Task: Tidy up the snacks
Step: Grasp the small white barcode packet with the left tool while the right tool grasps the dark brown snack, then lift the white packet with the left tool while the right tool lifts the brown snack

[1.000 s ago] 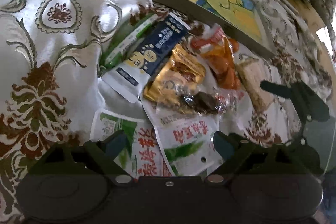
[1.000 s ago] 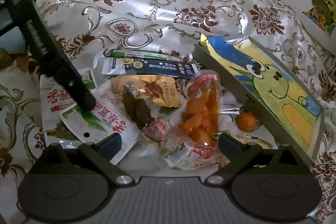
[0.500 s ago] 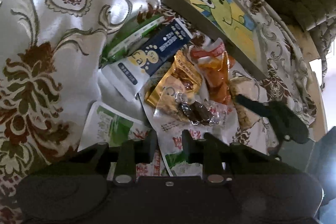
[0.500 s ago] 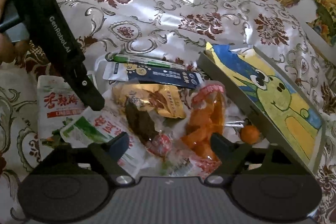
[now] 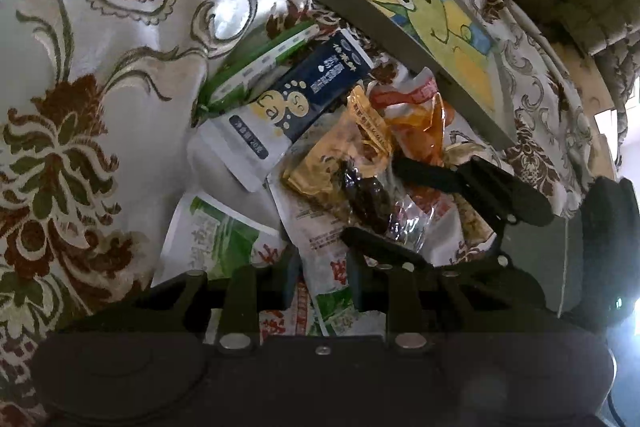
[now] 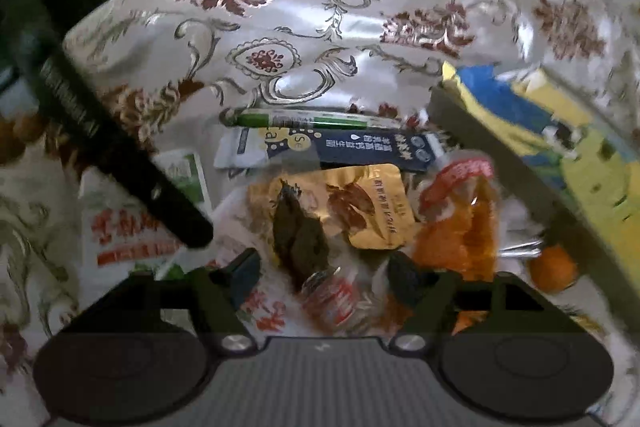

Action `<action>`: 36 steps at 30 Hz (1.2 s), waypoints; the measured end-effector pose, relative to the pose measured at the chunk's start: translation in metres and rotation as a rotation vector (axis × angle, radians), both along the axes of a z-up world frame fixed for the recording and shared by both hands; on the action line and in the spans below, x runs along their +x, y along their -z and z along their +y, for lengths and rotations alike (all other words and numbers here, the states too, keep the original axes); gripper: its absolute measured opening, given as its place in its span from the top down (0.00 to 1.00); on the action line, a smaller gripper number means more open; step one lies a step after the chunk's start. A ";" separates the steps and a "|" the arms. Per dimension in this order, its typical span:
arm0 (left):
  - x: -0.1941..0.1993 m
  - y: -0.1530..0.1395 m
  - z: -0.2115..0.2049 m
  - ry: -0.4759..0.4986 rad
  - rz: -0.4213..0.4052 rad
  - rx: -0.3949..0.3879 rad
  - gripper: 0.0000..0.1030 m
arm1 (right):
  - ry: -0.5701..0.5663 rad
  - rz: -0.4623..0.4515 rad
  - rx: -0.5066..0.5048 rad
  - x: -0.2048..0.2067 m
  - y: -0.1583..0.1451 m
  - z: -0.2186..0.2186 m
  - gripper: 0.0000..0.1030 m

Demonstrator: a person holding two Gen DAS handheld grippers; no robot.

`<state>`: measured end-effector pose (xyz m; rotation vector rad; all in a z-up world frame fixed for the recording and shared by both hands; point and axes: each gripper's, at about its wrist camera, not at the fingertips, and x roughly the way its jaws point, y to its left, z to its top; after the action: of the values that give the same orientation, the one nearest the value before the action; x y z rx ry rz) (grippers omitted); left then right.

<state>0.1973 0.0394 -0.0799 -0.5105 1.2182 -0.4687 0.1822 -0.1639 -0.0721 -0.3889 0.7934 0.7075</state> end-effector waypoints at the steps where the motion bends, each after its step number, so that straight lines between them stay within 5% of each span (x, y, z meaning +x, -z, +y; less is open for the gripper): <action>1: 0.000 0.000 0.000 0.000 -0.001 0.001 0.74 | -0.003 0.015 0.009 0.003 0.001 0.000 0.22; 10: 0.000 0.000 0.005 -0.012 -0.001 -0.003 0.74 | 0.080 0.121 0.036 0.006 -0.004 -0.005 0.40; 17: -0.003 -0.003 -0.001 0.039 -0.039 -0.006 0.74 | 0.292 0.195 0.015 -0.007 -0.012 -0.015 0.49; 23: -0.001 -0.003 -0.002 0.038 -0.052 -0.148 0.74 | 0.441 0.270 0.114 -0.004 -0.011 -0.043 0.53; 29: -0.003 -0.019 -0.002 0.040 -0.168 -0.289 0.73 | 0.495 0.349 0.250 0.004 -0.011 -0.065 0.54; 36: 0.001 -0.017 -0.038 0.136 -0.234 -0.145 0.72 | 0.543 0.364 0.307 0.007 -0.013 -0.078 0.54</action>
<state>0.1979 0.0013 -0.0625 -0.4830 1.0014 -0.7168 0.1896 -0.2423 -0.0593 0.2416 1.0584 0.3775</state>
